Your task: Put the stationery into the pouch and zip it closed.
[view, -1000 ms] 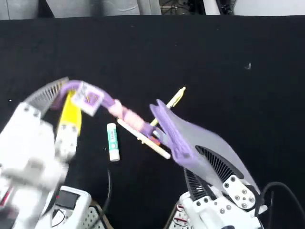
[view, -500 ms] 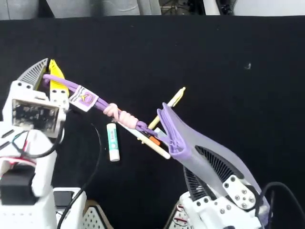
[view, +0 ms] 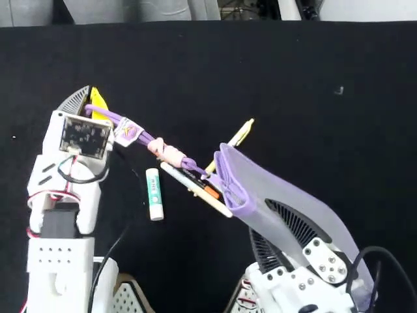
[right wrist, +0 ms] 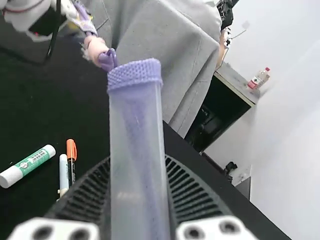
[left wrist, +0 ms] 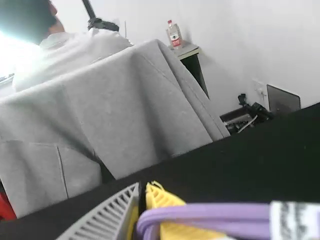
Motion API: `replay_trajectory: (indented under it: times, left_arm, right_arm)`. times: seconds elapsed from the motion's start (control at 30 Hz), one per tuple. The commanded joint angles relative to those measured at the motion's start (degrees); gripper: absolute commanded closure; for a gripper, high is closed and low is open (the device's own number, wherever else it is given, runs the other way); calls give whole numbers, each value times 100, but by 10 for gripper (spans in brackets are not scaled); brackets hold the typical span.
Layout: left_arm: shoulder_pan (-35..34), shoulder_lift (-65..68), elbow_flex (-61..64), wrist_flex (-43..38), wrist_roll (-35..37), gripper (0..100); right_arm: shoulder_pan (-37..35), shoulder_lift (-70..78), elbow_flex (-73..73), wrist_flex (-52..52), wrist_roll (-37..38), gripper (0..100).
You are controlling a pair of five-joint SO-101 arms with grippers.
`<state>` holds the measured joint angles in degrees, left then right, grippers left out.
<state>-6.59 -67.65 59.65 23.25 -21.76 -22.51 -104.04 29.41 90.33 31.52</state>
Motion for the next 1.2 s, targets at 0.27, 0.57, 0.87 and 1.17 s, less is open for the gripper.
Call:
replay_trajectory:
  times: [0.27, 0.57, 0.87, 1.17]
  left_arm:
    - [-207, 53, 1569, -1618, 88, 970]
    - [-664, 53, 1701, -1908, 905, 968]
    - [-734, 53, 1710, -1899, 897, 967]
    - [-1042, 62, 1710, -1899, 897, 967]
  right_arm:
    - [53, -330, -980, -53, -352, 988]
    - [62, -330, -1191, -9, -466, 988]
    - [70, -374, -1262, 88, -466, 988]
    - [62, -321, -1807, 413, -589, 988]
